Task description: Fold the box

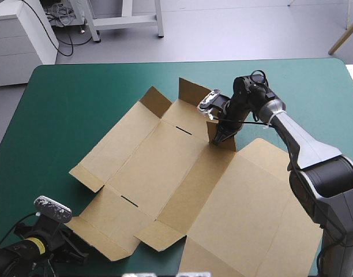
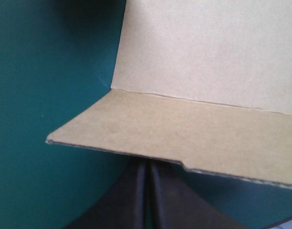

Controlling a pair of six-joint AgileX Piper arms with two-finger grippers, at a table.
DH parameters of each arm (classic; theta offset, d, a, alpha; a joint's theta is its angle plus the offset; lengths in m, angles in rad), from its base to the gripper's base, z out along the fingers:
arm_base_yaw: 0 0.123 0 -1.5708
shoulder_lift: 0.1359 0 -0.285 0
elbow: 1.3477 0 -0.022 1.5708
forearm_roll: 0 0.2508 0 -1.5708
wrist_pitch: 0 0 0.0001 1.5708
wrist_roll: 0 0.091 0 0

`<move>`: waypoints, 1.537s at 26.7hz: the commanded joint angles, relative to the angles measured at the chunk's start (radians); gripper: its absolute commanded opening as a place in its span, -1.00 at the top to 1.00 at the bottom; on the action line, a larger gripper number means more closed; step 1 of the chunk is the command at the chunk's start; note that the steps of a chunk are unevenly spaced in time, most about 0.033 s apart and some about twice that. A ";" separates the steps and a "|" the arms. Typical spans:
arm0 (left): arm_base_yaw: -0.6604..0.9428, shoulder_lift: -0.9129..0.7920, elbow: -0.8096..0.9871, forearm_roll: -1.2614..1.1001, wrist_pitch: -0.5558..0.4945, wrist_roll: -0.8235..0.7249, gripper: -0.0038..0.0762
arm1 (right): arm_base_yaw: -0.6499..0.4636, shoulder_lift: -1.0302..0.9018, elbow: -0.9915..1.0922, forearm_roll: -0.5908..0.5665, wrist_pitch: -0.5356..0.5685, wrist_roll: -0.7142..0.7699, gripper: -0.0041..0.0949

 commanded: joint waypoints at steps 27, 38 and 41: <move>-0.004 0.006 -0.402 -0.034 0.208 -0.012 0.93 | -0.003 -0.037 -0.032 -0.022 -0.024 -0.017 0.96; -0.004 0.006 -0.448 -0.034 0.201 -0.019 0.93 | -0.003 -0.027 -0.074 -0.011 -0.049 -0.139 0.96; -0.004 0.006 -0.448 -0.034 0.195 -0.019 0.93 | 0.017 -0.001 -0.129 -0.008 -0.057 -0.203 0.96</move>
